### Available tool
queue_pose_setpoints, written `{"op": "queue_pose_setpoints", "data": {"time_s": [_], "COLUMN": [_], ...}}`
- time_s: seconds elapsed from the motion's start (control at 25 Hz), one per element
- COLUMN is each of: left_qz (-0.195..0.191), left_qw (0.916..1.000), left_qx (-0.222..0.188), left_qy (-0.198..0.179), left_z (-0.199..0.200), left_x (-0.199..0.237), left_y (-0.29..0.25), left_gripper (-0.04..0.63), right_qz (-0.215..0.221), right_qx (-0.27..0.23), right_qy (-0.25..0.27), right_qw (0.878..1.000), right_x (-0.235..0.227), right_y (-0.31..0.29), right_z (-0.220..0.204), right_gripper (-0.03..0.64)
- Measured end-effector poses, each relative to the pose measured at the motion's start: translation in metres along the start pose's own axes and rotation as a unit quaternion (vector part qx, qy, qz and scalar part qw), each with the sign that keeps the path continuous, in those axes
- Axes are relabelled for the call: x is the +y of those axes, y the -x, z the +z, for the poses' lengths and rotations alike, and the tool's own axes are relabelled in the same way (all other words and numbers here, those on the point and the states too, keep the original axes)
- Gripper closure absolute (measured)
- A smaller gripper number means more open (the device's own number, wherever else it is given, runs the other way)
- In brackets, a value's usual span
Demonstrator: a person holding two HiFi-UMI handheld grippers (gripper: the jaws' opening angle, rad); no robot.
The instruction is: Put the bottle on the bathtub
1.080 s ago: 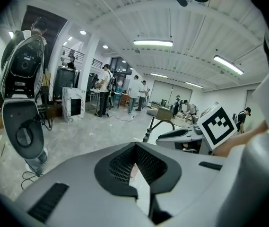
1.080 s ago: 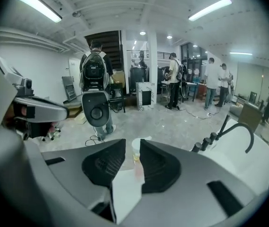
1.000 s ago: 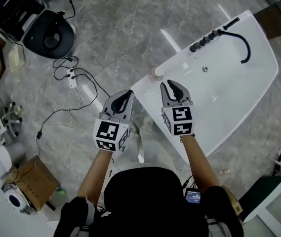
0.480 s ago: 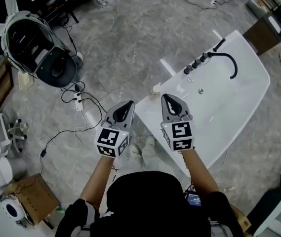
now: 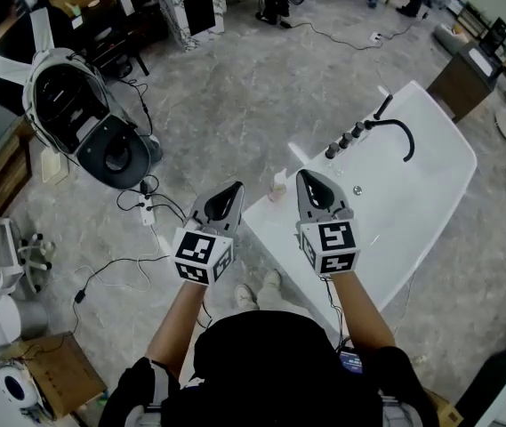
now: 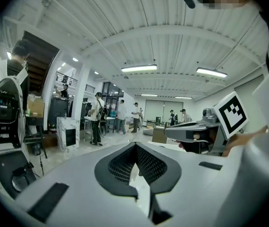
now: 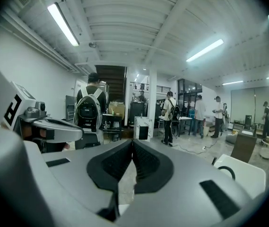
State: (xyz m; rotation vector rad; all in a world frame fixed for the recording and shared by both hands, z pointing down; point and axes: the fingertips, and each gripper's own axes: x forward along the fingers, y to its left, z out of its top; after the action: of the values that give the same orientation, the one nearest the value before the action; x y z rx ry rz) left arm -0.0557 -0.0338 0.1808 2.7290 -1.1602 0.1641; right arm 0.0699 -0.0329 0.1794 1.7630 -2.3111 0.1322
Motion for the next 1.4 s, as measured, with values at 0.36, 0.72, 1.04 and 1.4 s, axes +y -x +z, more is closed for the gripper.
{"op": "queue_pose_setpoints", "data": {"time_s": [0.36, 0.72, 1.04, 1.4], "left_qz": [0.004, 0.004, -0.001, -0.005], "left_qw": [0.9981, 0.9940, 0.9909, 0.9905], "left_qx": [-0.051, -0.091, -0.110, -0.113], "left_qy": [-0.035, -0.060, -0.077, -0.079], "left_z": [0.051, 0.098, 0.115, 0.115], "left_x": [-0.002, -0.006, -0.015, -0.019], "left_y": [0.014, 0.023, 0.027, 0.024], "left_gripper": [0.583, 0.583, 0.583, 0.583], "right_qz": [-0.002, -0.003, -0.012, -0.021], "right_qx": [-0.055, -0.094, -0.105, -0.103], "right_qy": [0.011, 0.023, 0.032, 0.039], "right_qw": [0.998, 0.995, 0.994, 0.994], "right_x": [0.007, 0.008, 0.006, 0.001], "right_y": [0.013, 0.021, 0.029, 0.030], "right_z": [0.047, 0.088, 0.093, 0.090], "right_gripper": [0.592, 0.592, 0.592, 0.594]}}
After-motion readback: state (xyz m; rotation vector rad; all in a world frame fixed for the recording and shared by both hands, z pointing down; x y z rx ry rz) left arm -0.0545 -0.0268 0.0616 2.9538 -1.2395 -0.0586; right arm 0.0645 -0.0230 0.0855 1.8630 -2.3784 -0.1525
